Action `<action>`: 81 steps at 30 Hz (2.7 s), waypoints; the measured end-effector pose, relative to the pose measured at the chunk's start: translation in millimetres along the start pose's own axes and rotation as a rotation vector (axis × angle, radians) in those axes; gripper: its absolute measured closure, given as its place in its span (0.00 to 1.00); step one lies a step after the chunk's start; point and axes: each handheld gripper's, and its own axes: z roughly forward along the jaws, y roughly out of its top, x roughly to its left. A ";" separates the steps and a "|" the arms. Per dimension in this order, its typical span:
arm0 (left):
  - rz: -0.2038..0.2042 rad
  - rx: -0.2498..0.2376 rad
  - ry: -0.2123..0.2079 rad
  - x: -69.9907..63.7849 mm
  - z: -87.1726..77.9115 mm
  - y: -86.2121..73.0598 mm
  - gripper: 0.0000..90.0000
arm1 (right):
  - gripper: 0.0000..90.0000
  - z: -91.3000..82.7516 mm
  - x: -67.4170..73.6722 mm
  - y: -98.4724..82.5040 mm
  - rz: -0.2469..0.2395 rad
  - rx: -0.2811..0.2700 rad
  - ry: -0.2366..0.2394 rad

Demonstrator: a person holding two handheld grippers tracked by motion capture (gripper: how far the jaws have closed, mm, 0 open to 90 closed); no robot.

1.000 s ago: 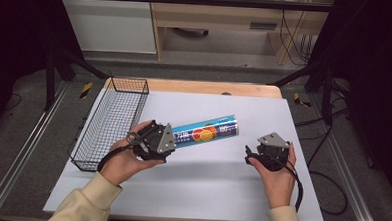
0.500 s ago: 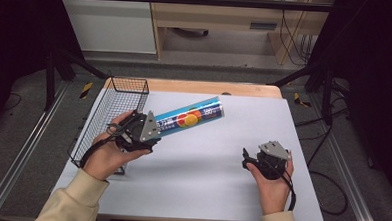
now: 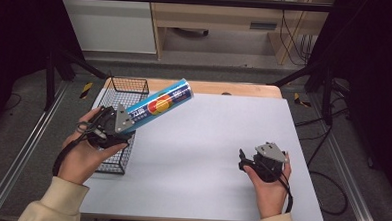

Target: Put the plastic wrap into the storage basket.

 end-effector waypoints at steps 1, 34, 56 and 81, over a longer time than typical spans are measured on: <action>-0.010 0.002 0.004 0.6 -0.9 -1.6 0.34 | 0.12 1.8 0.9 0.0 -0.003 0.003 0.009; -0.178 0.130 0.063 4.4 -3.9 -22.7 0.34 | 0.12 4.0 -5.1 -4.4 -0.005 0.036 -0.004; -0.291 0.315 0.072 5.4 2.5 -50.3 0.35 | 0.12 5.4 -5.2 -3.2 -0.002 0.037 0.024; -0.429 0.465 0.043 22.9 33.8 -57.7 0.35 | 0.13 5.4 -4.2 -2.6 -0.007 0.040 0.058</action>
